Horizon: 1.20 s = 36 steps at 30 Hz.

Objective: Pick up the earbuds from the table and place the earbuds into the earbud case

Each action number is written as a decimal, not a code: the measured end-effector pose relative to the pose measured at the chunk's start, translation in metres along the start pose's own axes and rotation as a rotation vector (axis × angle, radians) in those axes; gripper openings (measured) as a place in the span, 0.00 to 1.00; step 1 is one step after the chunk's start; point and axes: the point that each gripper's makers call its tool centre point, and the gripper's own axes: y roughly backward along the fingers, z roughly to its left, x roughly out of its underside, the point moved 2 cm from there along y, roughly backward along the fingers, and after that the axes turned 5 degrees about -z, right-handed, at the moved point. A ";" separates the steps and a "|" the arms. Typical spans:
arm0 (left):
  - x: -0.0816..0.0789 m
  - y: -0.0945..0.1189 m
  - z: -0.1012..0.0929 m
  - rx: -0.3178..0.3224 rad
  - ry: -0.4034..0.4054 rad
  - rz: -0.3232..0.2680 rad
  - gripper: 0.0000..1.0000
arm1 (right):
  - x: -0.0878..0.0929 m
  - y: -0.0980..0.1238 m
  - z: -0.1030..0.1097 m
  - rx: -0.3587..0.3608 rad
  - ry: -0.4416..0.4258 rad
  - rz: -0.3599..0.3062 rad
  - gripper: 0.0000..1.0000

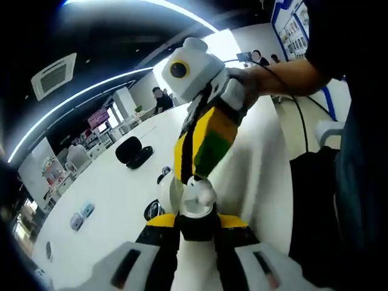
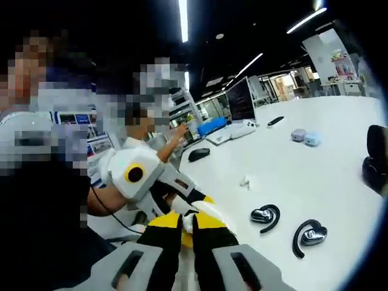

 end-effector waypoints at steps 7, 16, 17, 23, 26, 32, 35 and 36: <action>0.001 -0.001 0.003 -0.008 0.087 -0.024 0.24 | 0.015 -0.003 -0.006 0.062 0.039 0.043 0.01; 0.003 -0.002 0.005 -0.009 0.153 -0.047 0.24 | 0.002 0.001 -0.003 0.104 0.118 0.030 0.01; 0.003 -0.002 0.006 -0.008 0.163 -0.052 0.24 | 0.000 0.001 -0.003 0.111 0.129 0.028 0.01; 0.007 -0.001 0.007 -0.015 0.226 -0.076 0.24 | -0.004 0.000 -0.005 0.150 0.191 0.032 0.04; 0.008 0.000 0.007 -0.016 0.255 -0.088 0.24 | -0.010 -0.002 -0.002 0.149 0.202 0.024 0.05; 0.009 0.001 0.006 -0.016 0.299 -0.104 0.24 | -0.029 -0.010 -0.009 0.186 0.249 0.035 0.09; 0.009 0.001 0.005 -0.019 0.314 -0.114 0.24 | -0.038 -0.018 -0.018 0.217 0.294 0.077 0.10; 0.009 0.001 0.005 -0.020 0.316 -0.116 0.24 | -0.039 -0.020 -0.020 0.224 0.309 0.092 0.10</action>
